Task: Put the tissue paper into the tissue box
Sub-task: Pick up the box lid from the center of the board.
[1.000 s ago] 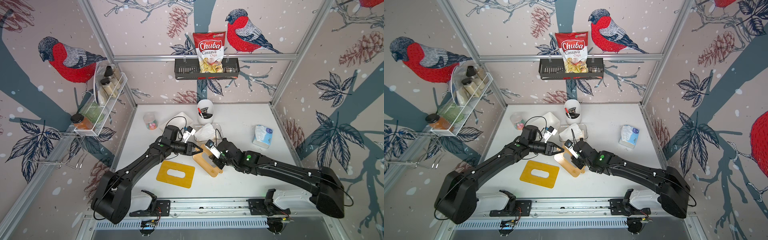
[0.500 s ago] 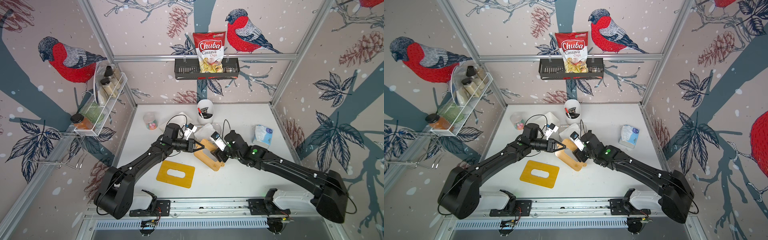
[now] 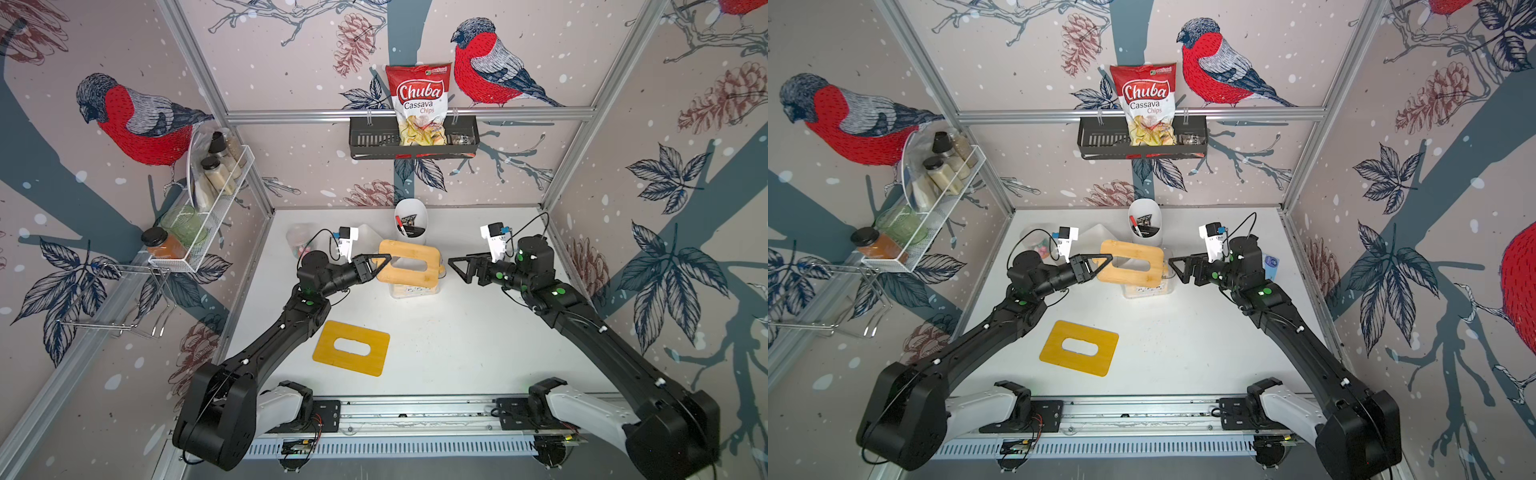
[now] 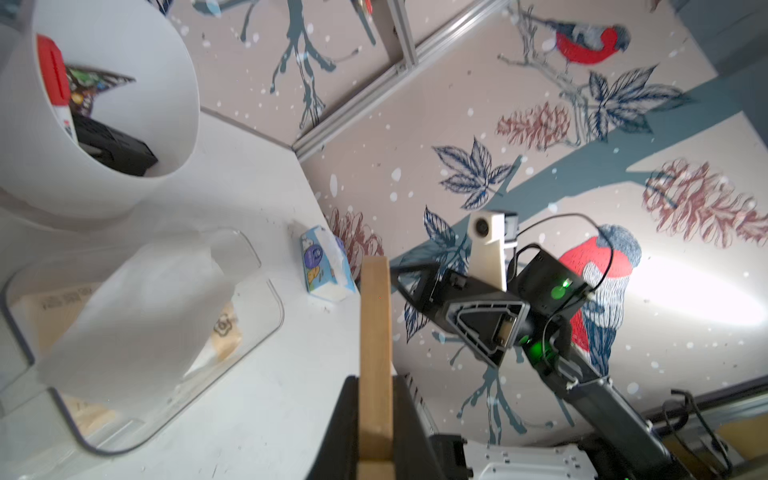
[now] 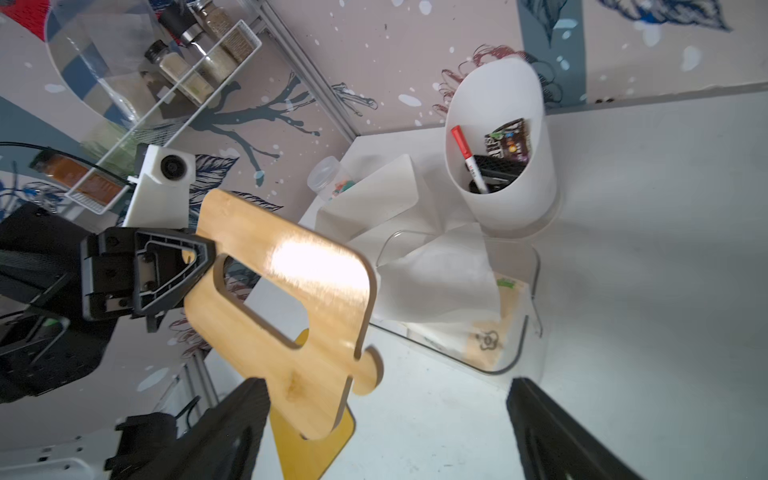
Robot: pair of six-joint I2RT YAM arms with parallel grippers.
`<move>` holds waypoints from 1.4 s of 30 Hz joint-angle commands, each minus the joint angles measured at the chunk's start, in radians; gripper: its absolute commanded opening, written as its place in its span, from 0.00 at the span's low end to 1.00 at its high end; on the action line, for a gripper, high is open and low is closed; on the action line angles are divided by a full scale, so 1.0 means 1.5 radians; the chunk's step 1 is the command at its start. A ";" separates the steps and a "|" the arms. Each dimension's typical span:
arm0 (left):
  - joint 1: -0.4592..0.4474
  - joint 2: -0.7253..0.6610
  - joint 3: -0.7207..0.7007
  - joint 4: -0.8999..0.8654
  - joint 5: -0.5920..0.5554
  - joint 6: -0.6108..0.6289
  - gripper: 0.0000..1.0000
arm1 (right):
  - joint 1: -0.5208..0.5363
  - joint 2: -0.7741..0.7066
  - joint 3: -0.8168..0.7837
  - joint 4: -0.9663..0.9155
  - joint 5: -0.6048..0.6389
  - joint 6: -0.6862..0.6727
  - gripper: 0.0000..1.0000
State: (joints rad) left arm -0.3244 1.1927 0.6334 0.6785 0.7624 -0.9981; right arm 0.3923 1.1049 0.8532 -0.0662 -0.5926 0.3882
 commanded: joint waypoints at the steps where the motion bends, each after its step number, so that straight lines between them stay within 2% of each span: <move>1: 0.006 0.000 -0.002 0.137 -0.003 -0.064 0.00 | 0.005 0.030 0.007 0.093 -0.125 0.094 0.94; 5: 0.006 0.010 -0.017 0.219 0.009 -0.121 0.00 | 0.035 0.055 0.004 0.179 -0.152 0.148 0.94; 8: 0.005 0.018 -0.022 0.254 0.023 -0.140 0.00 | 0.047 0.074 -0.001 0.247 -0.185 0.194 0.88; 12: 0.005 0.028 -0.039 0.306 0.024 -0.169 0.00 | 0.046 0.083 -0.034 0.390 -0.225 0.282 0.67; 20: 0.001 0.077 -0.066 0.400 0.031 -0.216 0.00 | 0.042 0.096 -0.041 0.451 -0.231 0.325 0.25; 25: -0.002 0.108 -0.075 0.418 0.032 -0.222 0.00 | 0.022 0.115 -0.041 0.451 -0.236 0.324 0.11; 27: -0.002 0.117 -0.076 0.410 0.034 -0.215 0.12 | 0.008 0.116 -0.039 0.439 -0.239 0.308 0.07; 30: -0.001 0.125 -0.075 0.385 0.035 -0.199 0.32 | -0.007 0.119 -0.033 0.405 -0.244 0.278 0.01; 33: 0.008 0.117 -0.079 0.333 0.025 -0.171 0.45 | -0.032 0.125 -0.021 0.350 -0.253 0.234 0.00; 36: 0.026 0.088 -0.088 0.234 -0.012 -0.118 0.55 | -0.074 0.137 -0.020 0.323 -0.269 0.220 0.00; 38: 0.033 0.054 -0.083 0.105 -0.064 -0.048 0.60 | -0.094 0.151 -0.014 0.303 -0.280 0.216 0.00; 40: 0.031 0.023 -0.064 -0.030 -0.135 0.034 0.61 | -0.100 0.169 0.002 0.268 -0.281 0.205 0.00; 42: 0.031 0.004 -0.050 -0.114 -0.197 0.091 0.63 | -0.097 0.189 0.013 0.251 -0.278 0.199 0.00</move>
State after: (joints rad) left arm -0.2810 1.2270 0.5346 0.7830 0.6250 -1.0603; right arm 0.2478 1.3651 0.8486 0.3618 -0.9836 0.7311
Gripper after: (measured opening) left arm 0.623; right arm 0.123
